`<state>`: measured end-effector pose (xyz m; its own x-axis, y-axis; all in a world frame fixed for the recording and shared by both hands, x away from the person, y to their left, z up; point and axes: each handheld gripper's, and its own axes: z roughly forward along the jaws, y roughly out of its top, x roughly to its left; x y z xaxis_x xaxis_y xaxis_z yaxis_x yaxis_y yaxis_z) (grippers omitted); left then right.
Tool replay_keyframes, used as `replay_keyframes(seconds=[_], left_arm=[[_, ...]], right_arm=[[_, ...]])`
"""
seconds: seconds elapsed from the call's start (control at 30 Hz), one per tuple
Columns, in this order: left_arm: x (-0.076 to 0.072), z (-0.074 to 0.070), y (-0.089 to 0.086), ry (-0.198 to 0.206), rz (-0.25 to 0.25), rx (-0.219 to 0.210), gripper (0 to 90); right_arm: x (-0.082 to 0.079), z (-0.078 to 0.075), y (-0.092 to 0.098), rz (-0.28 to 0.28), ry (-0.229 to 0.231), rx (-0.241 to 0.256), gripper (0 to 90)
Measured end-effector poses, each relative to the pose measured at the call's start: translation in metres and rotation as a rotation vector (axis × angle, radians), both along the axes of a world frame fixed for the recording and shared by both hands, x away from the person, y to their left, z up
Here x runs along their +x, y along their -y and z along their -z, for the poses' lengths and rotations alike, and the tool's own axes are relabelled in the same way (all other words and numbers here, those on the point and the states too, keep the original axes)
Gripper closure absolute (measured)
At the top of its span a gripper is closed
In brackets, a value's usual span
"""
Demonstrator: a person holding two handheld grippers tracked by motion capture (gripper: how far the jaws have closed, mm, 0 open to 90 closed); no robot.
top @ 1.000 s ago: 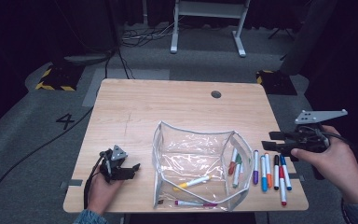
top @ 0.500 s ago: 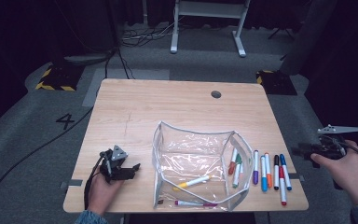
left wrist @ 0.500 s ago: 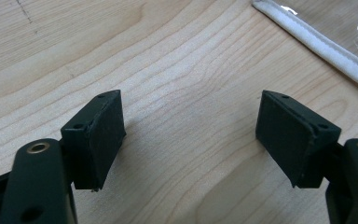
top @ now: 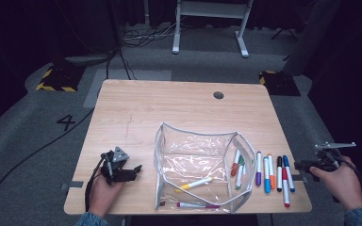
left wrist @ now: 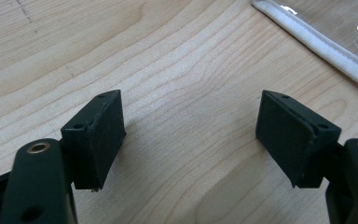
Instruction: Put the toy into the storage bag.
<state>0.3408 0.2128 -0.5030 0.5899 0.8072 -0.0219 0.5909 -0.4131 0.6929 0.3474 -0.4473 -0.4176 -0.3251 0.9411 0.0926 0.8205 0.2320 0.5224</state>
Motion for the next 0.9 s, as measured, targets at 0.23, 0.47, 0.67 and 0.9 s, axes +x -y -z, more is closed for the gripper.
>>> replay_keyframes(seconds=[0.23, 0.47, 0.67, 0.9], left_arm=[[0.000, 0.000, 0.000, 0.000, -0.001, 0.000, 24.0], [0.000, 0.000, 0.000, 0.000, -0.001, 0.000, 24.0], [0.000, 0.000, 0.000, 0.000, -0.001, 0.000, 24.0], [0.000, 0.000, 0.000, 0.001, 0.000, 0.000, 24.0]], right_arm=[[0.003, 0.026, 0.000, 0.016, -0.043, -0.002, 58.0], [0.007, 0.038, -0.002, 0.032, -0.065, 0.013, 57.9], [0.012, 0.045, -0.004, 0.062, -0.093, 0.014, 60.4], [0.017, 0.050, -0.015, 0.100, -0.112, -0.026, 65.1]])
